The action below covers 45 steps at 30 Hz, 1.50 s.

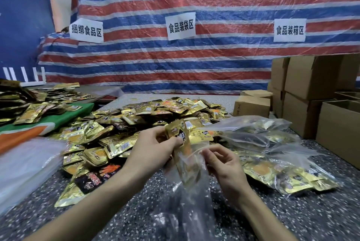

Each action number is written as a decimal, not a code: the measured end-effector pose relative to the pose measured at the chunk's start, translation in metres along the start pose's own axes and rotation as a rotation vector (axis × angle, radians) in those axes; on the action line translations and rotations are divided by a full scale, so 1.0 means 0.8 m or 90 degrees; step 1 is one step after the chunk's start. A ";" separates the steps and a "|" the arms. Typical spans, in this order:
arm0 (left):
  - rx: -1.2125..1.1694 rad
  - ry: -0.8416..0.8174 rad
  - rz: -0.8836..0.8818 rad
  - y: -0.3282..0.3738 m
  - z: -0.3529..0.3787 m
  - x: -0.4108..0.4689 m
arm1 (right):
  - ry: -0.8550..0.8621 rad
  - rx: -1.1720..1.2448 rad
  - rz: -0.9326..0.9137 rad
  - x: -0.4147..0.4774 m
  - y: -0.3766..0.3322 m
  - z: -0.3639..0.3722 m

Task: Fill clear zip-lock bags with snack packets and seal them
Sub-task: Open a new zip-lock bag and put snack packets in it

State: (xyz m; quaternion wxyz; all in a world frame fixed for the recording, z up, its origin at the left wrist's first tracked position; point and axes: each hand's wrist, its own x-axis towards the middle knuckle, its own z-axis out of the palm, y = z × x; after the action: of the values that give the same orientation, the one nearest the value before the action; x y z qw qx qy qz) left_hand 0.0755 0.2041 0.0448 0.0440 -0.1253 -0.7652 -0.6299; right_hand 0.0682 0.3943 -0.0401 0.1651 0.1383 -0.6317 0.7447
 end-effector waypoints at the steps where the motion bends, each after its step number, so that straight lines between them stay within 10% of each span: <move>1: -0.016 -0.020 -0.034 0.001 0.000 0.000 | 0.011 -0.006 -0.013 0.000 -0.001 0.000; 27: 0.162 -0.162 -0.013 0.028 -0.018 -0.002 | -0.007 0.150 -0.051 0.001 -0.020 -0.004; 45: 0.040 -0.033 0.057 0.068 -0.052 0.037 | -0.018 0.255 -0.041 0.000 -0.030 -0.019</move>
State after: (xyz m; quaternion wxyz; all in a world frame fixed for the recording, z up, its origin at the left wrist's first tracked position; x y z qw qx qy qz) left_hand 0.0564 0.1772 0.1114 0.0565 -0.1741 -0.7792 -0.5994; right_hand 0.0784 0.4127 -0.0214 0.1492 0.1992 -0.4683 0.8478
